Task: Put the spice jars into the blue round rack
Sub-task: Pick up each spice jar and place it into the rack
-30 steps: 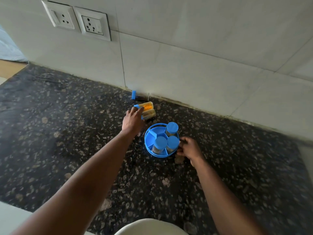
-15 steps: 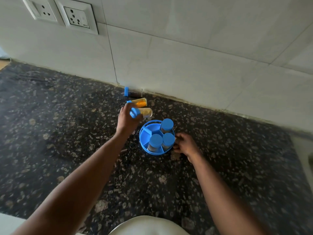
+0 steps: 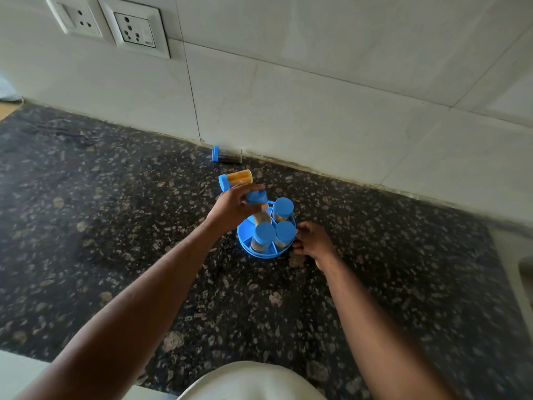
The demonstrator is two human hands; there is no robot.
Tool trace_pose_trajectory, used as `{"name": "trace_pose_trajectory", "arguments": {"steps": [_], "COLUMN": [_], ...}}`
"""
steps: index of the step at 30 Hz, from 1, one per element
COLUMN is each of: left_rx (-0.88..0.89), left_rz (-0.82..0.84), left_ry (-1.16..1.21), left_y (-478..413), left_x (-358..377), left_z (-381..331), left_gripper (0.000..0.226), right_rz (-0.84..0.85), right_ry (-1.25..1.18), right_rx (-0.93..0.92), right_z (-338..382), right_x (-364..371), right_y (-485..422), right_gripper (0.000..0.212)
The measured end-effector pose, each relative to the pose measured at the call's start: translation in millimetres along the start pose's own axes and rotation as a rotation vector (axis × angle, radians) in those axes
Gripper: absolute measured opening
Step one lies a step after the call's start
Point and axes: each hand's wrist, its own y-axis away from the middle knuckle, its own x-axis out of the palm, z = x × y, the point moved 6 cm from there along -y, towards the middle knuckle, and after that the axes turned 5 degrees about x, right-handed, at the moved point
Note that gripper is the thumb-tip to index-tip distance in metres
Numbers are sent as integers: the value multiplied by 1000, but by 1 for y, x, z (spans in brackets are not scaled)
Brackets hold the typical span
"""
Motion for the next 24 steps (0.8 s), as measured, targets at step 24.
{"name": "trace_pose_trajectory", "arguments": {"steps": [24], "left_rx": [-204], "left_rz": [-307], "left_ry": [-182], "left_y": [-33], "left_x": [-34], "left_z": [54], "left_gripper": [47], "right_rz": [-19], "right_ry": [-72], "right_rx": [-6], "right_z": [28], "right_x": [6], "right_y": [-28], "right_gripper": [20]}}
